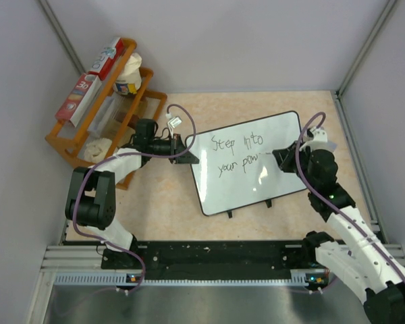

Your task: Write a sentence on the whiteboard

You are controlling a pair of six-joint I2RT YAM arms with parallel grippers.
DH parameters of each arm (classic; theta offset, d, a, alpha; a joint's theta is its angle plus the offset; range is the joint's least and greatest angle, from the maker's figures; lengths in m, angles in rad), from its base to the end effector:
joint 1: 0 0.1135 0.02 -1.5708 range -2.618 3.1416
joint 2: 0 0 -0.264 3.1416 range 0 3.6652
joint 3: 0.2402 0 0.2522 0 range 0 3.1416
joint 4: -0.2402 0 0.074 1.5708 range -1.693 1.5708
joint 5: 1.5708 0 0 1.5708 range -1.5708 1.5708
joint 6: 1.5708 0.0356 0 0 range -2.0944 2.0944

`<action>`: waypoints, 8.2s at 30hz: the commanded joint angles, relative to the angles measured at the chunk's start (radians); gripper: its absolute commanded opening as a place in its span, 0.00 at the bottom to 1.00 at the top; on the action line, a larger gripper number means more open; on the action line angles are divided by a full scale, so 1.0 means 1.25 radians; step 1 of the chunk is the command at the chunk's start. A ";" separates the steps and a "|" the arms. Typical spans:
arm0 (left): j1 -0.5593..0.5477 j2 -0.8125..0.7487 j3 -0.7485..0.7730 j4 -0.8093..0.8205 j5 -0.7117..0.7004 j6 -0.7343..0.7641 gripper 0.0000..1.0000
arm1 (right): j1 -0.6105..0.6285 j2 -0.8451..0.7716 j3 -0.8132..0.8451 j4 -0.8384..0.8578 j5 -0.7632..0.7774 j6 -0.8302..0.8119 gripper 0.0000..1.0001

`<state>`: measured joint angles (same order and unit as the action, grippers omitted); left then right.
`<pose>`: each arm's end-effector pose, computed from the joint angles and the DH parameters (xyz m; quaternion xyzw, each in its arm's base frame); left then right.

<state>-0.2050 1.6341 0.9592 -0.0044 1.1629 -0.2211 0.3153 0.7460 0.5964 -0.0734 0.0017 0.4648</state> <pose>0.3204 -0.1000 0.2154 0.2307 0.7559 -0.5605 0.2474 0.1751 0.0571 0.2913 0.0589 0.7792 0.2367 0.5774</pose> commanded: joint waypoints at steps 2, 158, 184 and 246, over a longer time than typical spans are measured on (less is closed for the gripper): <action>-0.036 0.027 -0.030 -0.030 -0.135 0.190 0.00 | -0.008 0.016 -0.001 0.031 -0.031 -0.005 0.00; -0.037 0.029 -0.026 -0.033 -0.136 0.193 0.00 | -0.037 0.018 -0.035 -0.004 0.015 -0.007 0.00; -0.038 0.029 -0.026 -0.033 -0.136 0.193 0.00 | -0.036 0.002 -0.026 -0.005 0.019 -0.009 0.00; -0.038 0.027 -0.025 -0.035 -0.138 0.196 0.00 | -0.037 0.021 -0.001 0.000 0.059 -0.005 0.00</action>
<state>-0.2066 1.6344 0.9615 -0.0113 1.1595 -0.2173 0.2829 0.7856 0.5781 -0.0734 0.0502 0.4725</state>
